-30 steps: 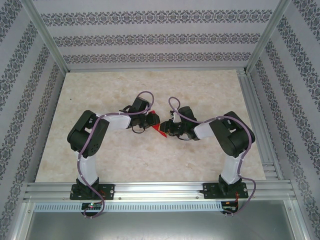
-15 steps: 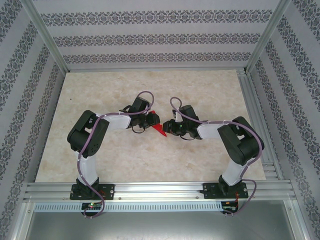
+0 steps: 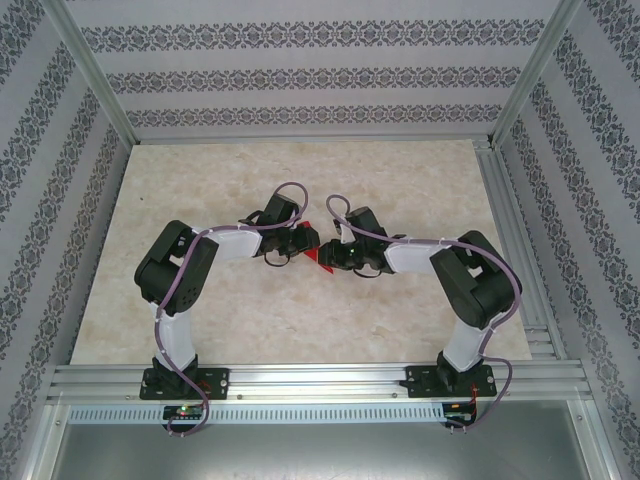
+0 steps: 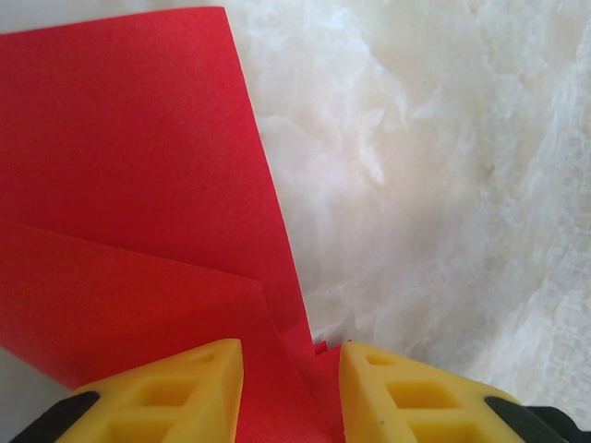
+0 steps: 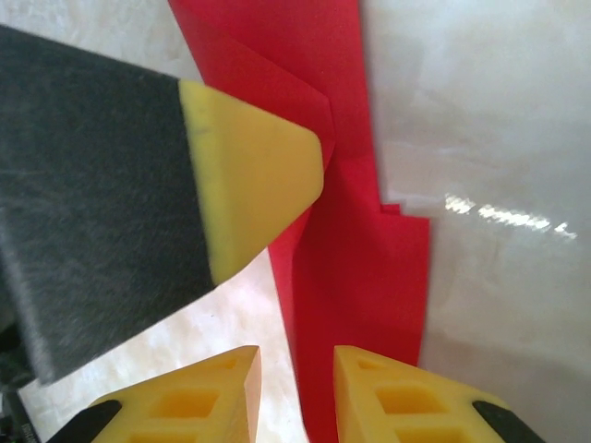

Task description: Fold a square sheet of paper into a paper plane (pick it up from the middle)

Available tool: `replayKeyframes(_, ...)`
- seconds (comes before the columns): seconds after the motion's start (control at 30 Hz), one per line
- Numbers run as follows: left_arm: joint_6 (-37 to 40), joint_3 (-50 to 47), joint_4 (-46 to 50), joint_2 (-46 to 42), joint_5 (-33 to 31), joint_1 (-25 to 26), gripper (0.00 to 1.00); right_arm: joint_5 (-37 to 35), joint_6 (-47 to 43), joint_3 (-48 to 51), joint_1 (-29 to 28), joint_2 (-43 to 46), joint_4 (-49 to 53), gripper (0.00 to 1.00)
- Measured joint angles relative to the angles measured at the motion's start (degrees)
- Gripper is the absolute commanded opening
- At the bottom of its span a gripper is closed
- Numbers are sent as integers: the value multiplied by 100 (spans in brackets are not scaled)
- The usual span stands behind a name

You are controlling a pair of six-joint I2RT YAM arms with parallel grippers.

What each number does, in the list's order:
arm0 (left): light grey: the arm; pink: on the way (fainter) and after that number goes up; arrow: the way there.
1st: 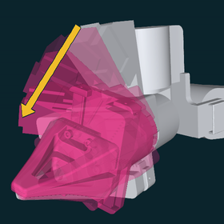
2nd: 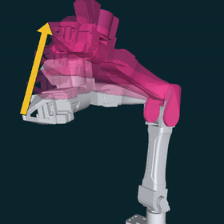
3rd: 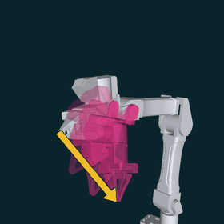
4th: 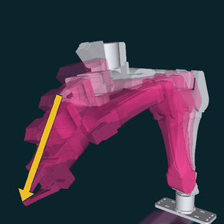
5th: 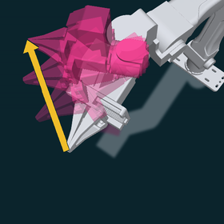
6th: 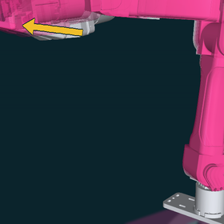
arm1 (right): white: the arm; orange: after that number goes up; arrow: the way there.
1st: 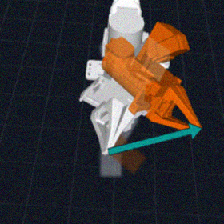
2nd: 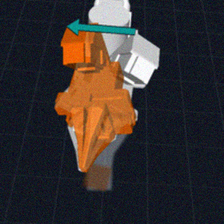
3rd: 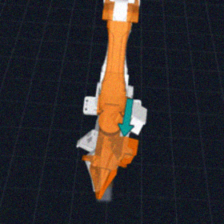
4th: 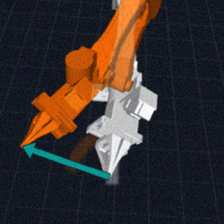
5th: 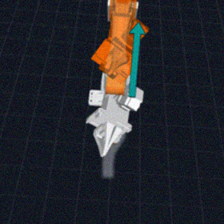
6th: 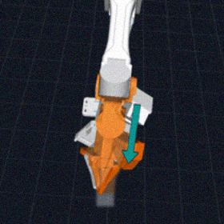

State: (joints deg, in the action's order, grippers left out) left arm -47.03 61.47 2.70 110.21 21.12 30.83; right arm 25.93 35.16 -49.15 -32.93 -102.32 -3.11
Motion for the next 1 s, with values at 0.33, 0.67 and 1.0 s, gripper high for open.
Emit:
replayKeyframes(0.33, -166, 0, -9, 0, -7, -4, 30, -205, -107, -413, -11, -431, 243, 27)
replayKeyframes(0.67, -356, -35, -125, -81, -57, -4, 28, -205, -105, -551, -85, -564, 249, 22)
replayKeyframes(1.0, -431, -275, -138, -581, -98, 0, 28, -195, -122, -560, -122, -592, 96, 4)
